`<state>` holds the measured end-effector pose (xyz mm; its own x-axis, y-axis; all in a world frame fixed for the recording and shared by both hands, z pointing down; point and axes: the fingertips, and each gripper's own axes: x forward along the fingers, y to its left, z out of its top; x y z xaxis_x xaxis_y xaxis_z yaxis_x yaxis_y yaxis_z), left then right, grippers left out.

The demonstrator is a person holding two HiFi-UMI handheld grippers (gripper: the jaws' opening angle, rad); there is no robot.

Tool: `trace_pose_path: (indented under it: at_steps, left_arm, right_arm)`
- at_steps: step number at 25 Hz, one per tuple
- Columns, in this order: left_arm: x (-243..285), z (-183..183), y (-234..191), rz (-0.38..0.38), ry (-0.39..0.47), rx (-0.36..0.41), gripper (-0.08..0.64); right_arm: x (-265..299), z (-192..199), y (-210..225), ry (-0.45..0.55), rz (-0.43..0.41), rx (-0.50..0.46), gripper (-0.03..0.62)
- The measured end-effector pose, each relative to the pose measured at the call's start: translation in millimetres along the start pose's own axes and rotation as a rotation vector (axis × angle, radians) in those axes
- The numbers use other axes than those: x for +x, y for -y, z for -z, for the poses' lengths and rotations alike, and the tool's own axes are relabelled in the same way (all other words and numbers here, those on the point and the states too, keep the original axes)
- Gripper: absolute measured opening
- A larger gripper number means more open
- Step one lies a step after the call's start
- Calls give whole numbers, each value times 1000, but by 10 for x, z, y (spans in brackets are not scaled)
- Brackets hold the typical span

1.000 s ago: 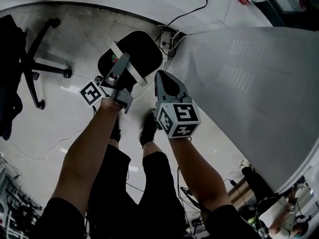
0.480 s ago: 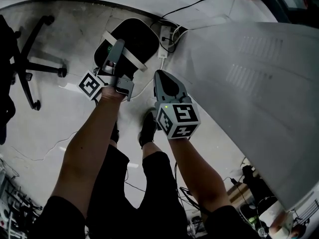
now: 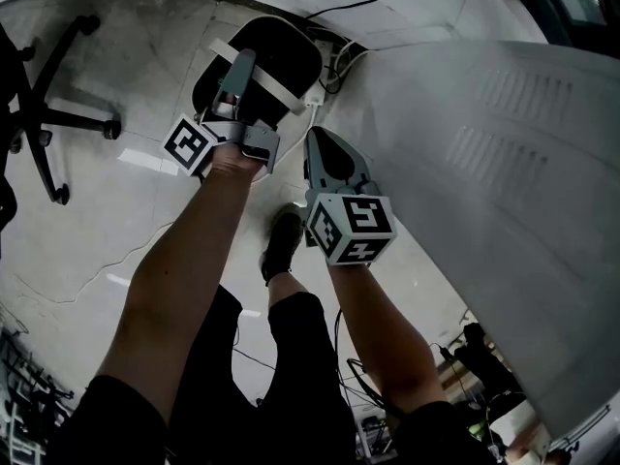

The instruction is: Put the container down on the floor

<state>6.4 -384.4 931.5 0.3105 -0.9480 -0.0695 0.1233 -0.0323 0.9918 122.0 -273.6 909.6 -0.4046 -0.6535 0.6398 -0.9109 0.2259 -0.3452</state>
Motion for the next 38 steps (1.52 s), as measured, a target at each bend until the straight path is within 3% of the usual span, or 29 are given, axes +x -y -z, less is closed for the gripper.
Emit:
trace_pose_path:
  at_steps: [12,17,23,29,33,38]
  left_arm:
    - [63,64,-14,-58,-13,98,77]
    - [-27,198,-86,-110,-129,154,210]
    - [-321,442,-209,-244,-294,337,222]
    - [-514,498,-51,-297,-392,497,221]
    - [-702,514,119,-371,-469,628,218]
    - [-959,522,578,-418,-576,758,161]
  right_arm:
    - [93,-113,-75,16,-6,13,9]
    - [60,-85,-104,9,-5,14,9]
    - [-87,-7,-76,9,-7,27,9]
    - [-258,-53,-199,12,-15,29,9]
    - [-418,-135,-323,11,-20,26,9]
    - [-693,-319,-596,11,-34,8,9]
